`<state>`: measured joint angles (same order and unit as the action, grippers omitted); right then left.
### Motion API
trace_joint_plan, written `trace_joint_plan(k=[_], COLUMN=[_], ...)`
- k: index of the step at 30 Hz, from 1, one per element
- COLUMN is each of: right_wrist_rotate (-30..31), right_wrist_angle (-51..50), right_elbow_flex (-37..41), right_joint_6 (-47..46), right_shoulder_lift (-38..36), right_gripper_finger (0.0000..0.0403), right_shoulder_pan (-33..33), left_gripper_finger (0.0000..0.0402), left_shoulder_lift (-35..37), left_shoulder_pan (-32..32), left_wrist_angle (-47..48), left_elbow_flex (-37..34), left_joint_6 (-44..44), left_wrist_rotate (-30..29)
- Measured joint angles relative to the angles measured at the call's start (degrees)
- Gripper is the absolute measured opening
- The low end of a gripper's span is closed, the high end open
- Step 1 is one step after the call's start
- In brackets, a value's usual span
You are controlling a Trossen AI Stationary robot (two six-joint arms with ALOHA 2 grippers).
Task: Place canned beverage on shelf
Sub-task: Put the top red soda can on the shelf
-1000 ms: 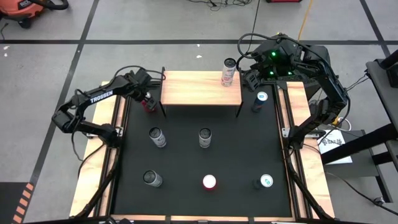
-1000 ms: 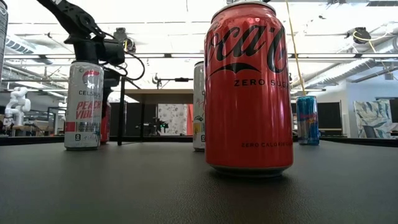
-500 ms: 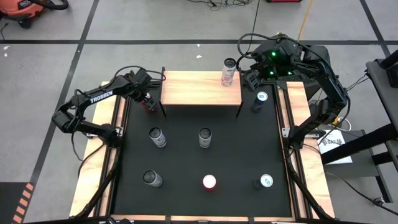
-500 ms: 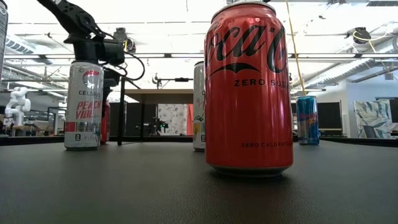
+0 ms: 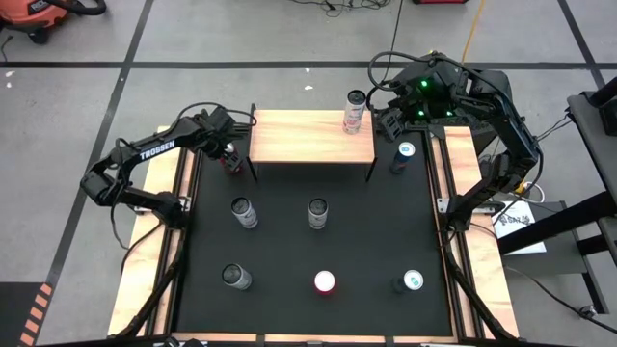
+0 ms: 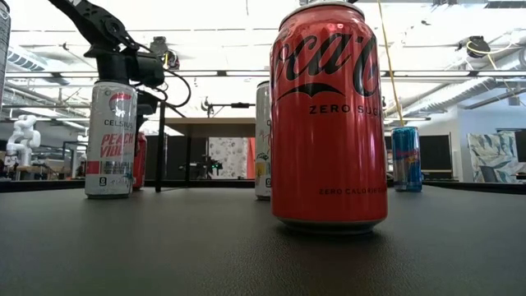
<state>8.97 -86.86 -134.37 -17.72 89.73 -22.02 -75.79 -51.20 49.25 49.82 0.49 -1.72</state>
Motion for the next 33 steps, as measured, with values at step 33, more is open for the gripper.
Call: trace_joint_plan(k=[33], right_wrist_rotate=[0.4], right_wrist_angle=[-1.8], right_elbow_flex=[0.0], right_joint_6=[0.6], right_shoulder_lift=[3.8], right_gripper_finger=[0.0303], right_shoulder_pan=[0.0], left_gripper_finger=[0.0276], left_shoulder_lift=[5.1], left_shoulder_pan=[0.0], left_wrist_angle=[17.5], left_elbow_flex=[18.0], left_joint_6=[-7.0], left_wrist_rotate=[1.6])
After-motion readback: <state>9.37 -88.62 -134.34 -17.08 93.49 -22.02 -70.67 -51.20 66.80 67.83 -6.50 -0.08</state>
